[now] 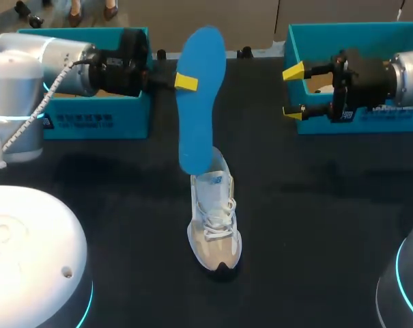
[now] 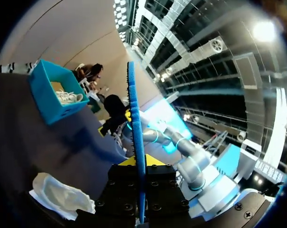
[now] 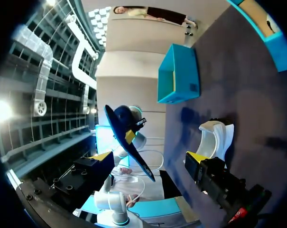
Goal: Take the shoe out of the shoebox, open the shoe tongue, remove and reinsert the insole, then place the shoe into the shoebox
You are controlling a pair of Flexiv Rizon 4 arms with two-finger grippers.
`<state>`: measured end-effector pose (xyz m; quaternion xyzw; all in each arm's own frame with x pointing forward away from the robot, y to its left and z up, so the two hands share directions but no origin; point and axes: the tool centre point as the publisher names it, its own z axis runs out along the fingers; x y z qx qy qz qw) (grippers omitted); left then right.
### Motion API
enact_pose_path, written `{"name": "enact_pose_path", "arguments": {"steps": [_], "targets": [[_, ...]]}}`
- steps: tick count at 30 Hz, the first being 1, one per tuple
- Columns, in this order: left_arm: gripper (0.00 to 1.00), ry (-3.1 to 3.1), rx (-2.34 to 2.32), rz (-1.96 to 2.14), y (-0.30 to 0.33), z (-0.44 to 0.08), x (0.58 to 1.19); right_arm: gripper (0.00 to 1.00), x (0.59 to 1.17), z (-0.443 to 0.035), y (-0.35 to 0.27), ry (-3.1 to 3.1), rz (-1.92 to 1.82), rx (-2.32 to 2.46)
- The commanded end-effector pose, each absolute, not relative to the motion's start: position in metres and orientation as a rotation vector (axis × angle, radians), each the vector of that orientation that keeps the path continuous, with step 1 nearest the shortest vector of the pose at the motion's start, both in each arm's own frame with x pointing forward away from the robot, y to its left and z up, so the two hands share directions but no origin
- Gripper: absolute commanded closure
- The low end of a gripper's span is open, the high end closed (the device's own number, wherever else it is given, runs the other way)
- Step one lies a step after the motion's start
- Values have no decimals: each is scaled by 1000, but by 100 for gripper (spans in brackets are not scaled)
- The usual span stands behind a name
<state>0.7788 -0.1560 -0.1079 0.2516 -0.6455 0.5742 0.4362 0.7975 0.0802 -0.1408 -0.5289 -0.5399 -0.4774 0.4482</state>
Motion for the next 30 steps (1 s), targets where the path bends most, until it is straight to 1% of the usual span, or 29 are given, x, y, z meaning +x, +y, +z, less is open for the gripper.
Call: {"name": "enact_pose_path", "arguments": {"steps": [1,9,21,30], "targets": [[100,-1545,707,1336,-160,-120,787,0,797,-140,80,-1338,-1179,-1312],[100,-1495,769,1321,-165,-134,792,0,786,-142,91,-1387,-1141,-1397],[100,-1385,877,1204,-174,-152,806,0,768,-127,102,-1481,-1127,-1582],[100,-1326,931,1153,-180,-168,817,0,763,-113,113,-1566,-1044,-1767]]}}
